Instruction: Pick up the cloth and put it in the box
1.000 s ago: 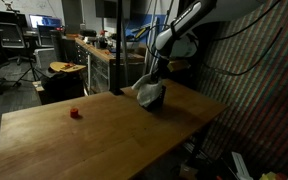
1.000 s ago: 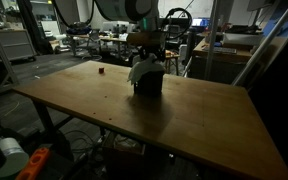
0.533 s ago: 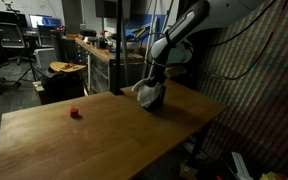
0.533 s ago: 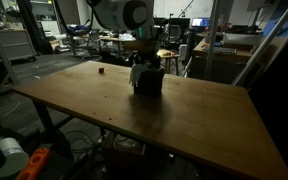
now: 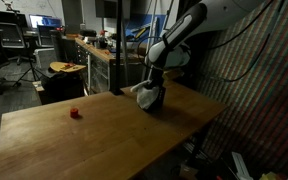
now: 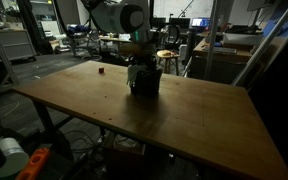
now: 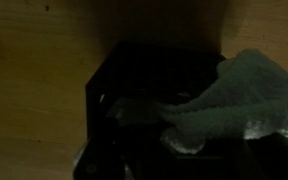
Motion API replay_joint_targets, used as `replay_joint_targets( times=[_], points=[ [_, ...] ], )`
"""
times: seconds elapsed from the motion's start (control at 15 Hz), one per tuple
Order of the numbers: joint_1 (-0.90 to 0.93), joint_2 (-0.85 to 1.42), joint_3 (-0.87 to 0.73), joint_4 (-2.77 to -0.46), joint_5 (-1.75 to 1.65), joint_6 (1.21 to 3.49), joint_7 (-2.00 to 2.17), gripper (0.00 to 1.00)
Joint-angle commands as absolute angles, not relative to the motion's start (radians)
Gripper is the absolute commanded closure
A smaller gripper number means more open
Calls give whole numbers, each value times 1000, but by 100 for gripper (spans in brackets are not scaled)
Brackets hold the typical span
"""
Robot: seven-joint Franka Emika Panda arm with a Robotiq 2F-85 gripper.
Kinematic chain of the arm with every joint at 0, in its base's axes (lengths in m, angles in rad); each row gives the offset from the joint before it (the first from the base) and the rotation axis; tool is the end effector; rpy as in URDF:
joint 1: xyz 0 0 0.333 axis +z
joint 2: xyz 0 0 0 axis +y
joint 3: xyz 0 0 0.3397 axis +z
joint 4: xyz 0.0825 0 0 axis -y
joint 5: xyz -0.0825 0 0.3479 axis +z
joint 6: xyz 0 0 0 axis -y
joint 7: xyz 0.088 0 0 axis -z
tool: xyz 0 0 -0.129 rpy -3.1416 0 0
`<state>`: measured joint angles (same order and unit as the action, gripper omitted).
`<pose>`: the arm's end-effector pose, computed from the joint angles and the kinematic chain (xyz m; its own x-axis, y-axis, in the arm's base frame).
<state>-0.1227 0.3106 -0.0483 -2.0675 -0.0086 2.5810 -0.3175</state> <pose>0.5863 -0.0999 0.3285 0.9694 0.1614 0.1851 0.1483 -0.9855 0.0826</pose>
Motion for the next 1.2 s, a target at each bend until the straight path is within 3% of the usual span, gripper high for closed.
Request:
replay_joint_targets(
  times=[0.0, 0.87, 1.13],
  points=[
    [-116, 321, -28, -2081, -8, 2583, -300, 100],
    [-110, 396, -27, -2090, -22, 2589, -254, 100],
    [-107, 380, -24, -2068, -16, 2579, -242, 95]
  ],
)
